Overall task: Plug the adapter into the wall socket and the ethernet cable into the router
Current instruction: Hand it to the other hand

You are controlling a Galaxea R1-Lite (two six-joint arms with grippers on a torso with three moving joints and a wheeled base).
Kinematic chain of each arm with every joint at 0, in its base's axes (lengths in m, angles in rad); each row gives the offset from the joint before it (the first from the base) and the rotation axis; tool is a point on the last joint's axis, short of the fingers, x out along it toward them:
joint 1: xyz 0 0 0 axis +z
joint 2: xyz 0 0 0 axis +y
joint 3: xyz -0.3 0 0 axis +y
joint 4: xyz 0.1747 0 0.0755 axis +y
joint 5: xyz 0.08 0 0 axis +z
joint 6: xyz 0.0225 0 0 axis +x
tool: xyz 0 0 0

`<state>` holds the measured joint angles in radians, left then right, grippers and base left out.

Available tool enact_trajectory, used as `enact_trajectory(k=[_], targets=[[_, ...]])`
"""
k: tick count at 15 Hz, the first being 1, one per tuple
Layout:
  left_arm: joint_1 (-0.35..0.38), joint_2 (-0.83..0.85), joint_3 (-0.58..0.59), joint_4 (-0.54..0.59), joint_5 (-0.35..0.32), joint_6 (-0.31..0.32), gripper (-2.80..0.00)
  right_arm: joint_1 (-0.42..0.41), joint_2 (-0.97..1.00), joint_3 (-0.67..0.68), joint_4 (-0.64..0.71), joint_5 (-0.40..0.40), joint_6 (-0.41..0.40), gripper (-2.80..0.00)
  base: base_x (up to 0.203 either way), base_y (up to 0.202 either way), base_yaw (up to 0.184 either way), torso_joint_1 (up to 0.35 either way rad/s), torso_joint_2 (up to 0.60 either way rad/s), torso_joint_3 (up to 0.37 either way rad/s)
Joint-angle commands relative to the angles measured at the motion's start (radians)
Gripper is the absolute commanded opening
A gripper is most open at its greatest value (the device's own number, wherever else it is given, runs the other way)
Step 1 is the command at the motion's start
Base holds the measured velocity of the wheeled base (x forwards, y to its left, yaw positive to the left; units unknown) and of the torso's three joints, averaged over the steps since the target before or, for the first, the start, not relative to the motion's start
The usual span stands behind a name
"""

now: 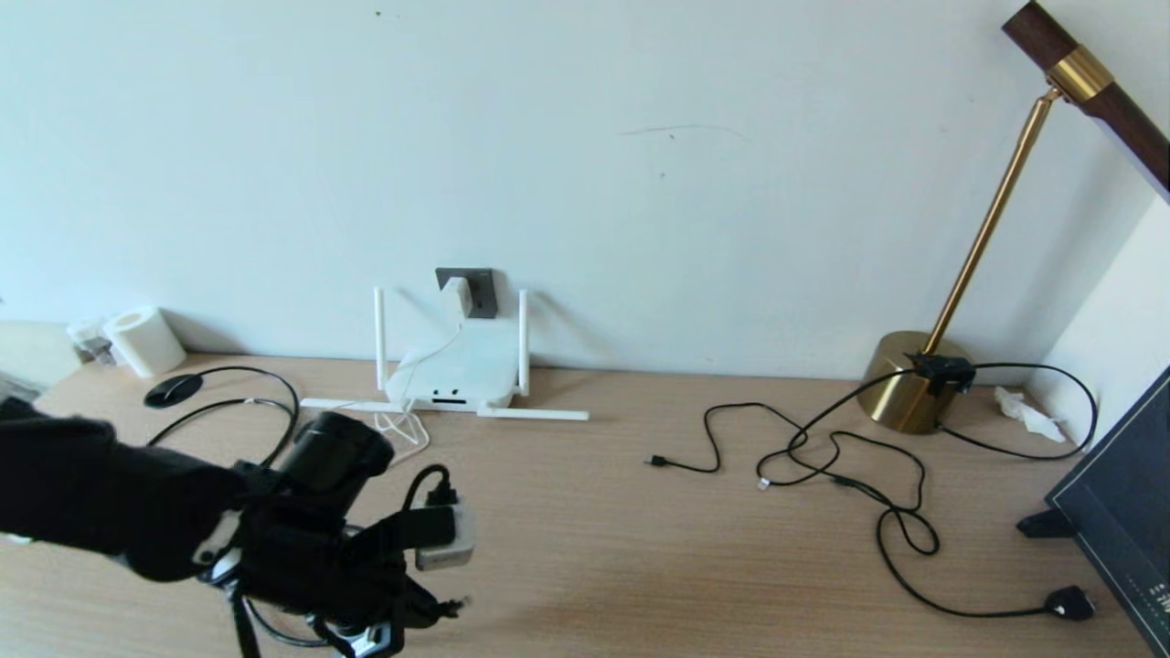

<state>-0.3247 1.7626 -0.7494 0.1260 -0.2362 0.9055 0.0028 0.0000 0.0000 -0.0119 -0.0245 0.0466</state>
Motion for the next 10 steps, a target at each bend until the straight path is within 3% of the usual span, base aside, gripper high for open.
enact_trajectory(k=[1,2,3,5,6,9,10], targets=[[-0.008,-0.208,-0.016,0.080,-0.157,-0.049,-2.80,0.000,0.002,0.000,0.000,0.000,0.001,-2.80,0.000,0.000,0.000,0.000,0.00,0.000],[-0.018,-0.284,-0.028,0.134,-0.234,-0.121,-2.80,0.000,0.002,0.000,0.000,0.000,0.001,-2.80,0.000,0.000,0.000,0.000,0.00,0.000],[-0.035,-0.361,-0.038,0.176,-0.315,-0.244,-2.80,0.000,0.002,0.000,0.000,0.000,0.001,-2.80,0.000,0.000,0.000,0.000,0.00,0.000],[-0.088,-0.452,-0.055,0.207,-0.424,-0.562,-2.80,0.000,0.002,0.000,0.000,0.000,0.001,-2.80,0.000,0.000,0.000,0.000,0.00,0.000],[-0.109,-0.461,-0.058,0.178,-0.452,-0.679,-2.80,0.000,0.002,0.000,0.000,0.000,0.001,-2.80,0.000,0.000,0.000,0.000,0.00,0.000],[-0.127,-0.365,-0.036,-0.088,-0.450,-0.793,-2.80,0.000,0.002,0.000,-0.002,0.000,-0.004,-2.80,0.000,0.000,0.000,0.000,0.00,0.000],[-0.140,-0.335,-0.033,-0.177,-0.417,-0.870,-2.80,0.000,0.002,0.000,-0.002,0.000,-0.005,-2.80,0.000,0.000,0.000,0.000,0.00,0.000]])
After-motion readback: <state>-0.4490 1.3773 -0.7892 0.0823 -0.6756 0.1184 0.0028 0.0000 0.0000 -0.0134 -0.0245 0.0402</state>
